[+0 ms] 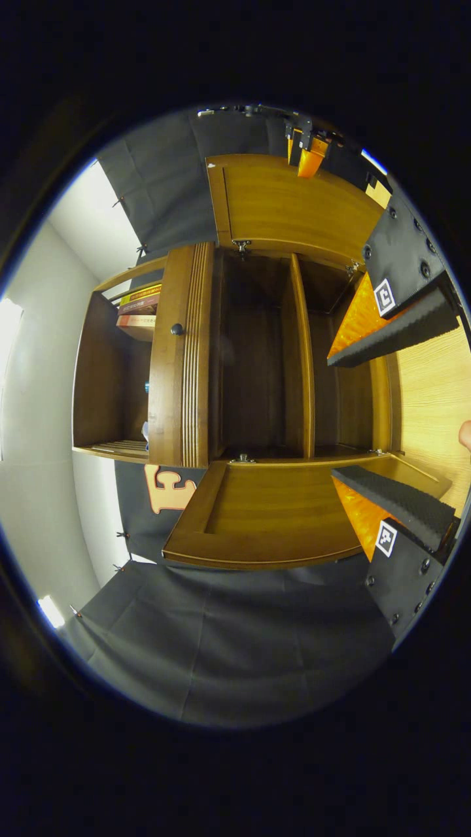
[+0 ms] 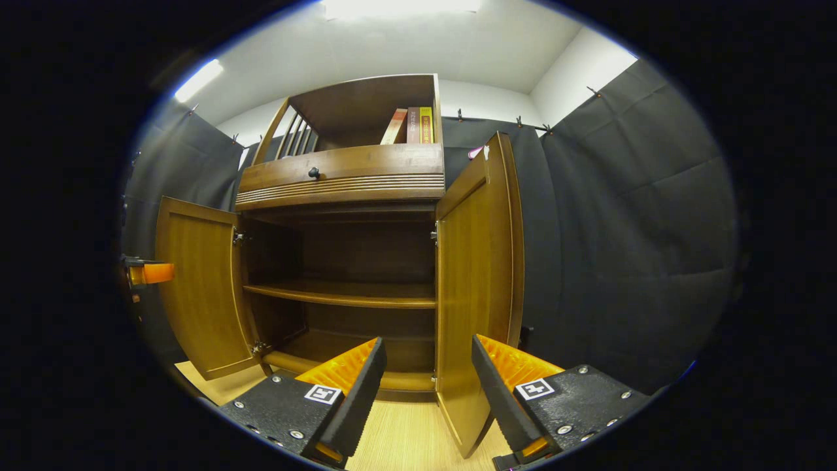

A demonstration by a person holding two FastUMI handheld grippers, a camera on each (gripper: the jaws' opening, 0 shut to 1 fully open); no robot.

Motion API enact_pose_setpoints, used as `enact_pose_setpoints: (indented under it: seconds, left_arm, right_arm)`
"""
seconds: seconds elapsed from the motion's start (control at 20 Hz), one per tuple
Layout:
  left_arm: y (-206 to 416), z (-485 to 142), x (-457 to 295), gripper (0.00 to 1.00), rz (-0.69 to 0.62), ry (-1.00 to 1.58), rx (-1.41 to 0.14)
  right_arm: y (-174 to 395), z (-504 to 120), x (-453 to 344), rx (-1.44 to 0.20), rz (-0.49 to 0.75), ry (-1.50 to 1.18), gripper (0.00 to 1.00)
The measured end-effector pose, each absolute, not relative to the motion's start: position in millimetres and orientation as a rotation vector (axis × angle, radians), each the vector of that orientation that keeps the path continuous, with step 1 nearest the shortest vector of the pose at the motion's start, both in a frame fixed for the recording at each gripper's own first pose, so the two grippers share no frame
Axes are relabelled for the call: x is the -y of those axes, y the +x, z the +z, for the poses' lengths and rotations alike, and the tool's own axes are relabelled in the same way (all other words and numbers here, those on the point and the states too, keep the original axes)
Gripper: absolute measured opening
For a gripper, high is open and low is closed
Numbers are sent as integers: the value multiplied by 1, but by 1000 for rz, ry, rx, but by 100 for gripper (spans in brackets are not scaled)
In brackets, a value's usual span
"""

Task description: Open the right door of the double-door shoe cabinet with the right hand, and open the left door with the left hand.

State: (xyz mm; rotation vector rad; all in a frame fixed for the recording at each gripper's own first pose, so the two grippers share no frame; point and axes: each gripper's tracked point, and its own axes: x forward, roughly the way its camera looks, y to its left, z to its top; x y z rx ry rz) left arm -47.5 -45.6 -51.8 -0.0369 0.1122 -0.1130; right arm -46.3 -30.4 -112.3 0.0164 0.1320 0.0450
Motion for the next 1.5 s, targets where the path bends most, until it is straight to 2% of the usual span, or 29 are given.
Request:
enact_pose_setpoints:
  seconds: [1.15,1.2,1.25,1.5]
  left_arm:
    - [-54,-56,40,97,-107,-33,-104]
    - [-54,-56,39,97,-106,-34,-105]
    - [-54,-56,38,97,-103,-36,-105]
    - [-54,-57,36,97,-98,-41,-105]
  right_arm:
    - [-44,-110,19,-119,59,3,82]
    - [-44,-110,19,-116,57,3,83]
    - [-43,-109,18,-114,57,1,97]
    - [-45,-106,14,-104,66,0,99]
